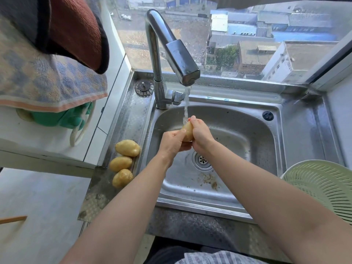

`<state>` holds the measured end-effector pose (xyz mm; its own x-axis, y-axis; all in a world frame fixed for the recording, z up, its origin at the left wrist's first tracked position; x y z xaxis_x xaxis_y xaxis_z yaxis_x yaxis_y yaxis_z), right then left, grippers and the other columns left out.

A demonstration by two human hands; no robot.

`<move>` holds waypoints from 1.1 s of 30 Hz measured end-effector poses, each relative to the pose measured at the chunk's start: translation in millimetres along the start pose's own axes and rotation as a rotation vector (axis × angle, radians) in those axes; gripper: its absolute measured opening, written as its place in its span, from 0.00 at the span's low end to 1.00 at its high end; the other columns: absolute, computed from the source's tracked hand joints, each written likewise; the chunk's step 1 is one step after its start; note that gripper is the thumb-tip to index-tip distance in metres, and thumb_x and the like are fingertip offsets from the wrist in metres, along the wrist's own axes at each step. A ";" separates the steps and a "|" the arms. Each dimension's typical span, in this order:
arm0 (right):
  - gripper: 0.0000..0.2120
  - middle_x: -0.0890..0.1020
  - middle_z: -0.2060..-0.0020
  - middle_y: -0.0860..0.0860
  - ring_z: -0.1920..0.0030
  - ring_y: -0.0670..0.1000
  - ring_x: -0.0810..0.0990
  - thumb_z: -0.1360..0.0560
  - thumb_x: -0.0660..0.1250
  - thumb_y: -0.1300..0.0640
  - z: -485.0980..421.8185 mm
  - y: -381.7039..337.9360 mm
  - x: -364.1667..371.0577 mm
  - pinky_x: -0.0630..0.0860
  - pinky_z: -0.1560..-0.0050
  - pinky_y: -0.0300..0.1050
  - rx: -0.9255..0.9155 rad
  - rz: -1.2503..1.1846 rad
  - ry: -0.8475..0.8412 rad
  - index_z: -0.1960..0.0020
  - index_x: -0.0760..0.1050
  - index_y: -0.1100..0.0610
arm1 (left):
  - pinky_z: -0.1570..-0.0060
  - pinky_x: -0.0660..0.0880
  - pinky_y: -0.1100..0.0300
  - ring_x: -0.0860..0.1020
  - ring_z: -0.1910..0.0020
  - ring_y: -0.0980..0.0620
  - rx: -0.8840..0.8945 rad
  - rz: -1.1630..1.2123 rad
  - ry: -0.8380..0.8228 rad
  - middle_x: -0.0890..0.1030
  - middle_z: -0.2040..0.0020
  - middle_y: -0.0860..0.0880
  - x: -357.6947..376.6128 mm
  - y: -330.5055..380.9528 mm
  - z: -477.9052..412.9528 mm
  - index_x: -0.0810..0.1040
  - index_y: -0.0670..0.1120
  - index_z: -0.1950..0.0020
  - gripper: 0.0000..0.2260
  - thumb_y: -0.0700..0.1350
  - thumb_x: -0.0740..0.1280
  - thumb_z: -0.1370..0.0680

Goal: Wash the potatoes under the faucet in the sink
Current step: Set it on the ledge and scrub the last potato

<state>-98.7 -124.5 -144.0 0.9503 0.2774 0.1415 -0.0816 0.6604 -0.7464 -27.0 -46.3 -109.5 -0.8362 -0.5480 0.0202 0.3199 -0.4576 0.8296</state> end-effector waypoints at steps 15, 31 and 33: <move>0.18 0.76 0.54 0.54 0.55 0.51 0.76 0.17 0.55 0.49 -0.6 5.0 3.4 0.76 0.47 0.50 0.007 -0.004 -0.009 0.37 0.69 0.62 | 0.49 0.81 0.48 0.83 0.51 0.36 -0.059 0.044 0.019 0.83 0.52 0.31 -8.2 -7.3 2.7 0.81 0.33 0.49 0.13 0.40 0.60 0.23; 0.08 0.78 0.58 0.54 0.59 0.49 0.77 0.19 0.60 0.53 29.0 -21.5 11.6 0.77 0.61 0.39 -0.195 0.058 -0.091 0.53 0.73 0.57 | 0.77 0.64 0.62 0.69 0.81 0.52 -0.174 0.043 0.146 0.73 0.78 0.47 -14.4 -23.9 7.2 0.74 0.40 0.61 0.20 0.46 0.49 0.18; 0.11 0.81 0.55 0.58 0.58 0.52 0.79 0.18 0.56 0.56 24.3 -17.1 8.9 0.79 0.61 0.43 -0.126 -0.047 -0.054 0.51 0.74 0.59 | 0.76 0.66 0.62 0.71 0.80 0.52 -0.114 -0.020 0.147 0.74 0.76 0.46 -14.2 -16.0 8.4 0.76 0.41 0.58 0.23 0.53 0.49 0.16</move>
<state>-96.1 -116.4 -114.2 0.9342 0.2881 0.2104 0.0040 0.5814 -0.8136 -24.0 -25.4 -118.4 -0.7716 -0.6305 -0.0847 0.3591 -0.5415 0.7601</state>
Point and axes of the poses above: each hand's wrist, its own z-axis away from the middle knuckle, its own x-axis out of the palm, y = z × x, the point moved 10 cm from there along -z, towards the middle knuckle
